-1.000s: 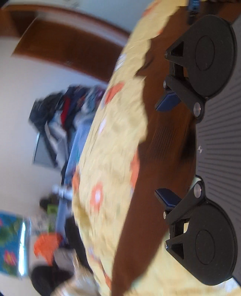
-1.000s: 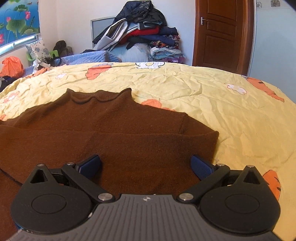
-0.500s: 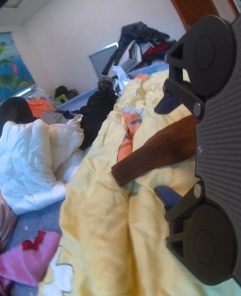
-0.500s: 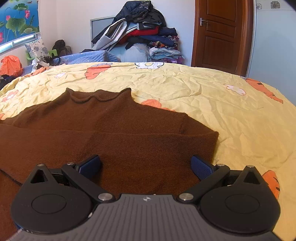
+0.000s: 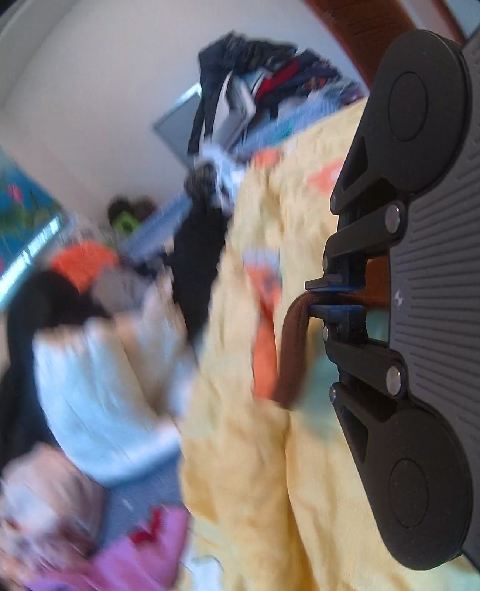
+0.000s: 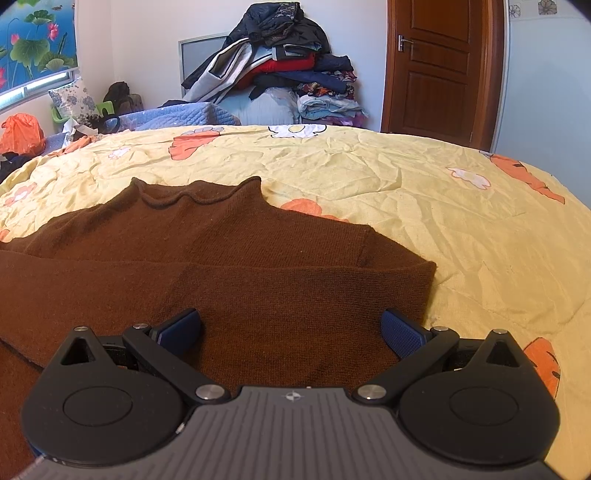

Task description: Fold small clothes

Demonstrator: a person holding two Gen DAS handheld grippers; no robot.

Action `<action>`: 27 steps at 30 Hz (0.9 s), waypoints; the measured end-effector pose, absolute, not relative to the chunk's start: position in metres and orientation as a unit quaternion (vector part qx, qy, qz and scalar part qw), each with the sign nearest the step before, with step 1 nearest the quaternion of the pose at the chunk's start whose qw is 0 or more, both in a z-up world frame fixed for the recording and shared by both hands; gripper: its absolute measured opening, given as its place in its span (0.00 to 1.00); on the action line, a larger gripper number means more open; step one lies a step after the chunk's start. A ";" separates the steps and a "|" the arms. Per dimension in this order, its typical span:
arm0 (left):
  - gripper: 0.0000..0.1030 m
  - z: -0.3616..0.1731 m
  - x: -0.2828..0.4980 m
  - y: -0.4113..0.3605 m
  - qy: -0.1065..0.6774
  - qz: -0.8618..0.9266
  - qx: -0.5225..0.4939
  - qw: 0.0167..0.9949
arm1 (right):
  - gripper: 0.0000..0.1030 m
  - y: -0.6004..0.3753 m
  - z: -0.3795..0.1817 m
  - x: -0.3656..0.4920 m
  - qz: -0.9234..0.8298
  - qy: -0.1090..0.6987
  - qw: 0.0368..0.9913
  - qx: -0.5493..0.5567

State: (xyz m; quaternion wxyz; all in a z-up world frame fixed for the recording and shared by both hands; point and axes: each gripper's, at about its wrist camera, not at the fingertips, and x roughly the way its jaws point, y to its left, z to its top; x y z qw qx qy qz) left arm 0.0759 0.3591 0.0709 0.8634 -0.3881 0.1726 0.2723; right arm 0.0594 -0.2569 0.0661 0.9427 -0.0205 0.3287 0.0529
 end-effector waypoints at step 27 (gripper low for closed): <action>0.98 0.013 0.031 0.022 0.292 -0.071 -0.124 0.946 | 0.96 -0.266 0.101 0.052 0.146 0.337 0.911 0.188</action>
